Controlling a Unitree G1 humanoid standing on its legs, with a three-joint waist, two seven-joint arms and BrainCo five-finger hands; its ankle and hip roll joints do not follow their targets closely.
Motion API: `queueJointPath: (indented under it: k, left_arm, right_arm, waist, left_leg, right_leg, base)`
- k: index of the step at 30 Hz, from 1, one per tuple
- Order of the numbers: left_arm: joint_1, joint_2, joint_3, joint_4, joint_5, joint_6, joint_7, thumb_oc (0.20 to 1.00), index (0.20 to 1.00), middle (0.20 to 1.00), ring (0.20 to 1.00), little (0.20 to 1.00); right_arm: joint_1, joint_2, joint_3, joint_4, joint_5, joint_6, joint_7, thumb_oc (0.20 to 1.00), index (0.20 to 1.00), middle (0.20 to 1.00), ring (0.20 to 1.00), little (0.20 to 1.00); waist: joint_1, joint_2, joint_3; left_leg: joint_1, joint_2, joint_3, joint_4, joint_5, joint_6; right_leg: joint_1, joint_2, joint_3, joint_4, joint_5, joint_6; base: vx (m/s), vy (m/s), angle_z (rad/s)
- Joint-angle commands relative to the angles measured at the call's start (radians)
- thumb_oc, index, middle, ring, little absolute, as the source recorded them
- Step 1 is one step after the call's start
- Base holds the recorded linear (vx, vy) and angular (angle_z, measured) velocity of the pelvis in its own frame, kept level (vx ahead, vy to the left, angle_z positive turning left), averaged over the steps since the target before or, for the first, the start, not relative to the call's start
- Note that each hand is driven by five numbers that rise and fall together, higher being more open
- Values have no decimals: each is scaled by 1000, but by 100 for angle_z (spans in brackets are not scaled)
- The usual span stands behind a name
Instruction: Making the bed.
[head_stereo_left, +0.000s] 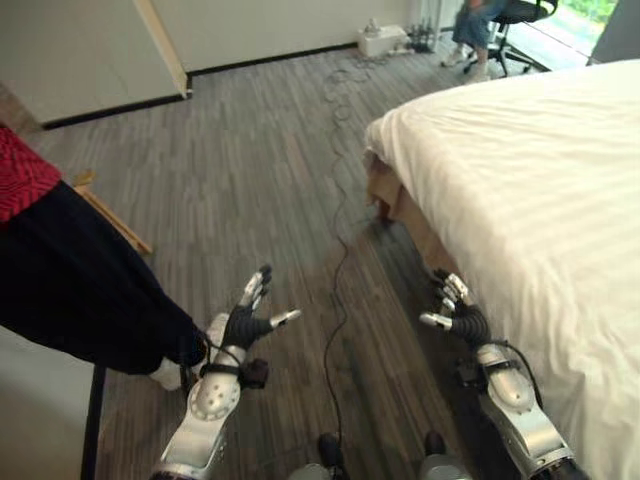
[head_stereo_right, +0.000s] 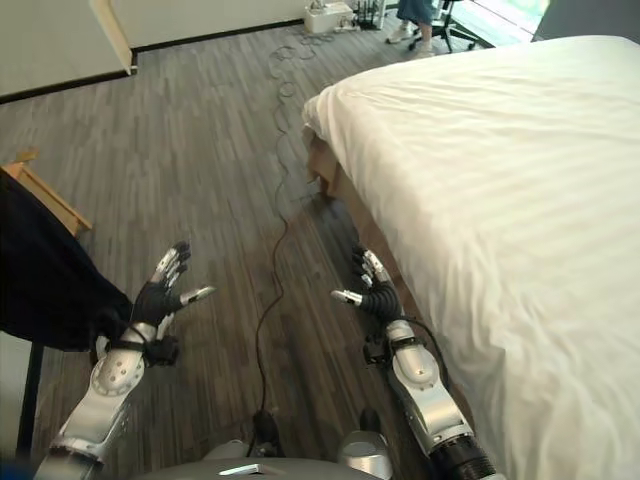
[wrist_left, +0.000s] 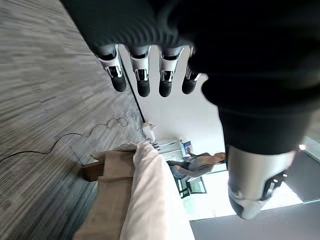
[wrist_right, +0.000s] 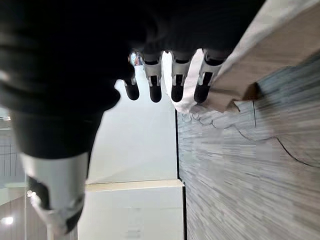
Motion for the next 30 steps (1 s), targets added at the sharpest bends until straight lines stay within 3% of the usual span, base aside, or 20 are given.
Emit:
queueJointPath:
  k: [1, 4, 8, 12, 14, 17, 24, 30]
  left_arm:
    - [-91, 9, 19, 8, -12, -39, -11, 1000, 1000, 1000, 1000, 1000]
    - [-73, 9, 39, 6, -10, -36, -15, 1000, 1000, 1000, 1000, 1000]
    - [-63, 12, 54, 0, -2, -31, -8, 1000, 1000, 1000, 1000, 1000]
    - [-57, 14, 69, 10, 9, -24, 7, 1000, 1000, 1000, 1000, 1000]
    - [-31, 13, 102, 44, 25, -8, 22, 1000, 1000, 1000, 1000, 1000]
    - [-5, 18, 128, 42, 66, -2, 20, 1000, 1000, 1000, 1000, 1000]
    - [-7, 11, 126, 57, 108, 5, 28, 1000, 1000, 1000, 1000, 1000]
    - [-96, 4, 78, -6, 58, -24, 22, 1000, 1000, 1000, 1000, 1000]
  right_arm:
    - [-23, 9, -18, -30, -26, -38, -5, 1000, 1000, 1000, 1000, 1000]
    - [-20, -25, -46, -26, -132, -30, -43, 1000, 1000, 1000, 1000, 1000]
    - [-7, -35, -86, -24, -166, -20, -67, 1000, 1000, 1000, 1000, 1000]
    - [8, -50, -111, -21, -209, -10, -84, 1000, 1000, 1000, 1000, 1000]
    - [25, -97, -134, 6, -324, 25, -106, 1000, 1000, 1000, 1000, 1000]
    - [51, -118, -164, 28, -380, 37, -114, 1000, 1000, 1000, 1000, 1000]
    - [103, -125, -196, 69, -422, 55, -127, 1000, 1000, 1000, 1000, 1000]
    - [117, -75, -206, 91, -277, 40, -104, 1000, 1000, 1000, 1000, 1000]
  waist:
    - [-19, -27, -22]
    - [-3, -34, -30]
    - [-5, -40, -38]
    - [-6, -45, -43]
    - [-13, -57, -45]
    - [-23, -59, -46]
    - [-56, -63, -38]
    - [-103, -59, -46]
  left_leg:
    - [63, 106, 67, 24, -40, -88]
    - [60, 117, 62, 24, -29, -96]
    - [61, 127, 64, 24, -27, -99]
    - [61, 134, 65, 26, -25, -102]
    - [73, 143, 77, 30, -25, -105]
    - [81, 152, 90, 33, -23, -107]
    - [106, 153, 119, 36, -29, -109]
    - [130, 152, 152, 34, -31, -109]
  right_leg:
    - [30, -7, -67, 20, -85, 20]
    - [36, 0, -94, 18, -88, 16]
    - [34, 2, -102, 19, -88, 16]
    - [30, 5, -100, 21, -87, 15]
    - [28, 10, -90, 24, -90, 12]
    - [25, 14, -83, 25, -89, 10]
    - [17, 12, -61, 28, -82, 16]
    - [8, 7, -38, 28, -67, 20]
  base:
    - [18, -42, -3]
    - [5, -61, -1]
    - [3, -28, 7]
    - [-13, -7, -1]
    - [-70, -31, -10]
    - [-40, -8, -11]
    - [-40, 11, -21]
    - [-18, 30, -30]
